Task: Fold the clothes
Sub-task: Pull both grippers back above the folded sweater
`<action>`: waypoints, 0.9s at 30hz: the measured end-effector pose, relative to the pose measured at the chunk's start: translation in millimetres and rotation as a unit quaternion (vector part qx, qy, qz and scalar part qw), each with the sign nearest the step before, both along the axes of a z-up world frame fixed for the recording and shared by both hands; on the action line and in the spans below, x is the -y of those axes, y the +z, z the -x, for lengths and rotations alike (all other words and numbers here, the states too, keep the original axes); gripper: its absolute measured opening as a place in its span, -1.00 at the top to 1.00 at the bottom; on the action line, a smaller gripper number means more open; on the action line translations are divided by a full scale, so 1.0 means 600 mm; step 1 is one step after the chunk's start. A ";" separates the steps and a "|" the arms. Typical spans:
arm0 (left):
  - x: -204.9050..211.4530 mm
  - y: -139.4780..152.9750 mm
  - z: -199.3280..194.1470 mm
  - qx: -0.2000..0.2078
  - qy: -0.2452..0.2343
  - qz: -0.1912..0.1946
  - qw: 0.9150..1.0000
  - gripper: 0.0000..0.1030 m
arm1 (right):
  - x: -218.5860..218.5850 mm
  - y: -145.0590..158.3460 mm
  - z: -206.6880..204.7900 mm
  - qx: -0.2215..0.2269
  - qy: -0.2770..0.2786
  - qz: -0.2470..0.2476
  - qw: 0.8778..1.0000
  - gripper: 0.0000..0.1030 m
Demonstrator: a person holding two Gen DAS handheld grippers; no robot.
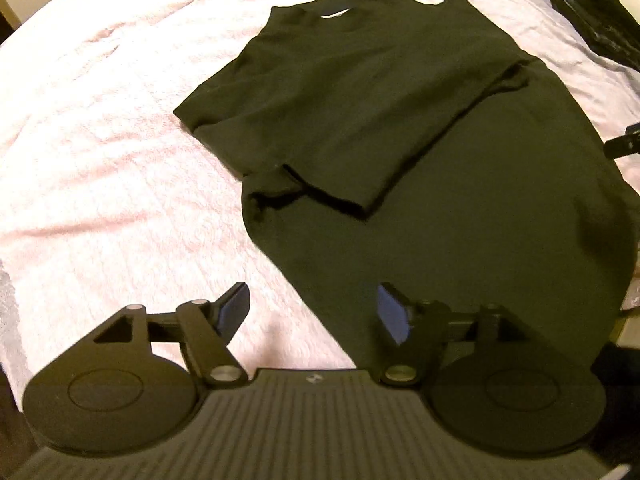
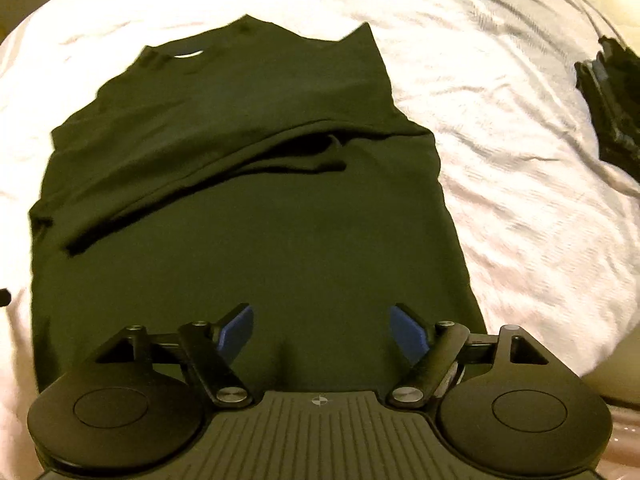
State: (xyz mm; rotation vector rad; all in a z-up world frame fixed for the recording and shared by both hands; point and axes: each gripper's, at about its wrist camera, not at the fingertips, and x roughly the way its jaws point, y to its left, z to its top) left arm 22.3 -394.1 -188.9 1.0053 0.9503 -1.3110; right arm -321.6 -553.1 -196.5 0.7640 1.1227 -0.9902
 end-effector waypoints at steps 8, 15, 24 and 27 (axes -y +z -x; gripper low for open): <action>-0.077 0.054 0.019 0.013 0.032 0.024 0.999 -0.41 | -0.055 0.050 0.004 0.020 0.016 0.012 1.000 -0.55; -0.149 0.079 0.065 0.035 0.059 0.032 0.997 -0.42 | -0.098 0.068 0.050 0.048 0.022 0.023 0.998 -0.55; -0.217 0.094 0.172 0.037 0.029 0.050 0.998 -0.43 | -0.190 0.071 0.149 0.093 -0.003 0.021 0.995 -0.55; -0.231 0.095 0.188 0.036 0.026 0.051 0.998 -0.43 | -0.210 0.071 0.177 0.090 -0.008 0.024 0.996 -0.55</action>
